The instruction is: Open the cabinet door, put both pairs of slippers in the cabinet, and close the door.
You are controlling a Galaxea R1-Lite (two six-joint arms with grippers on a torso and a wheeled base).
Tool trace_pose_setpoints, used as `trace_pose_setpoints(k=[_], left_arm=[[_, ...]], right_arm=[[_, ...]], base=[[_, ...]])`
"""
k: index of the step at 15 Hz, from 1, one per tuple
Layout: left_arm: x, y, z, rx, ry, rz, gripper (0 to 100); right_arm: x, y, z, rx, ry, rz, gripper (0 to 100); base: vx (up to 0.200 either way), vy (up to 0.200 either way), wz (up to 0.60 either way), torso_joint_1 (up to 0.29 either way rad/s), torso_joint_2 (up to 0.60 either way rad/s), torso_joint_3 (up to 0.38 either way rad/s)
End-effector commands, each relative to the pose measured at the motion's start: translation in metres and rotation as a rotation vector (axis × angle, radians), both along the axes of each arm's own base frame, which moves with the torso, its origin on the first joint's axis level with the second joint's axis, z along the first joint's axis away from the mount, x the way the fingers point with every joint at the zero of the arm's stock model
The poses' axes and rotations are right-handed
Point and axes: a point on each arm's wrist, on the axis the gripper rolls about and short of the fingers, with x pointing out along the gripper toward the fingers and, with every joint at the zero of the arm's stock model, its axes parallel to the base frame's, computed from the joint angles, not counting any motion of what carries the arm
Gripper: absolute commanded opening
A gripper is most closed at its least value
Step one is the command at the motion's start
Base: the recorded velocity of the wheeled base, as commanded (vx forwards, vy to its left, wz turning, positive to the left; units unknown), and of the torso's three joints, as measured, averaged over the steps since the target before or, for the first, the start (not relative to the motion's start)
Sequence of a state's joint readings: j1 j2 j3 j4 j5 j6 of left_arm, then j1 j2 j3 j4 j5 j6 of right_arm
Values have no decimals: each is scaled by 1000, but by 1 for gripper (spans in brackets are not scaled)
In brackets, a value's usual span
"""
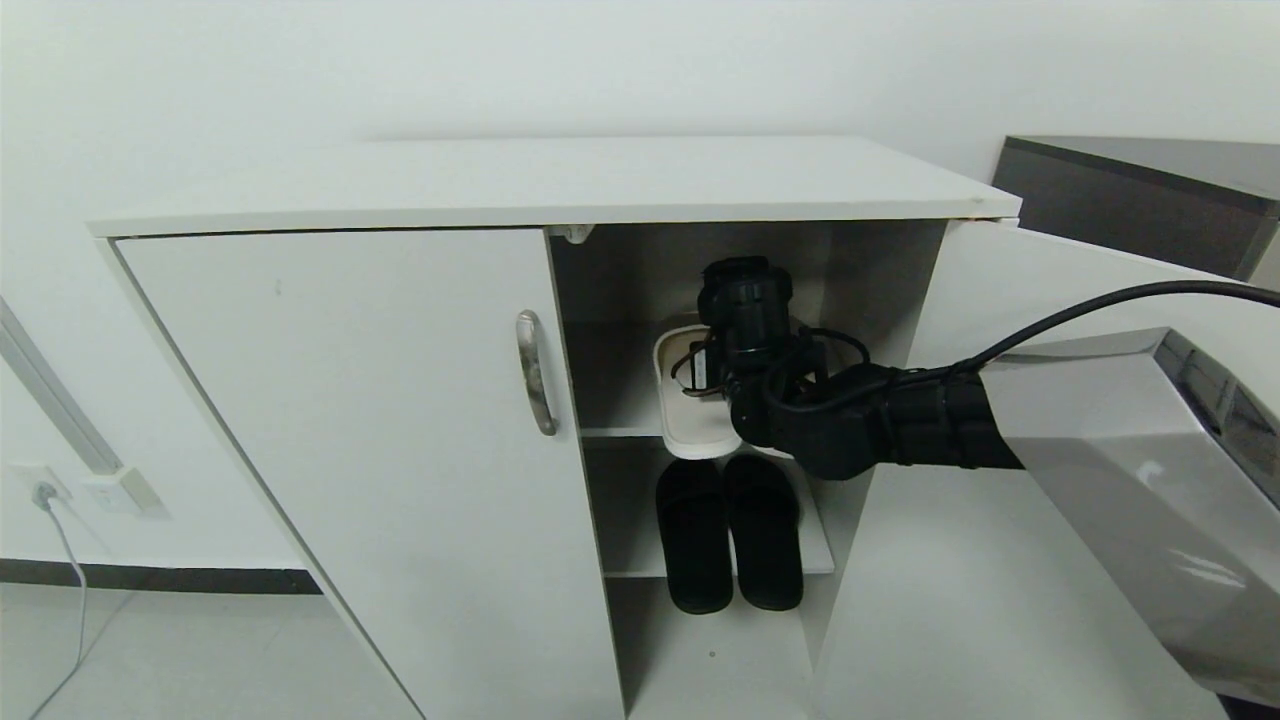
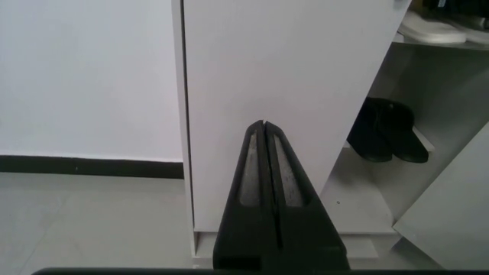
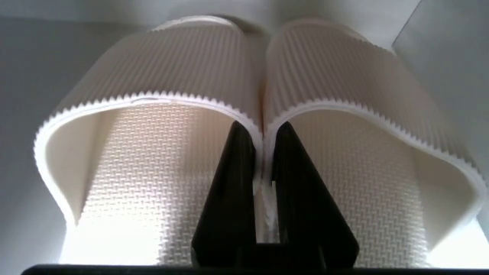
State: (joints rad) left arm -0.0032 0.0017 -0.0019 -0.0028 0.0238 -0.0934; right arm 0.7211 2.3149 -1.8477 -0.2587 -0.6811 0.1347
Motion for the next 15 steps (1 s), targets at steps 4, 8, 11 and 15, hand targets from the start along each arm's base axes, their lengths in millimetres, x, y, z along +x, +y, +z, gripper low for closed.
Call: trace_pose_setpoints(k=[4,8,11,15], left_arm=[[0,0,0,-2,1,2,0],[0,0,0,-2,0,2,0],[0,0,0,-2,0,2,0],[0,0,0,-2,1,2,0]], right_arm=[[-9,3,1,-13,18,16,0],[-9,3,1,-9,17,17,100],[-15,2,1,-15,29,19,100],[-53,-5,18,-12,40,60,100]], base=[[0,0,0,0,0,0],[0,0,0,0,0,0],[0,0,0,0,0,0],[0,0,0,0,0,0]])
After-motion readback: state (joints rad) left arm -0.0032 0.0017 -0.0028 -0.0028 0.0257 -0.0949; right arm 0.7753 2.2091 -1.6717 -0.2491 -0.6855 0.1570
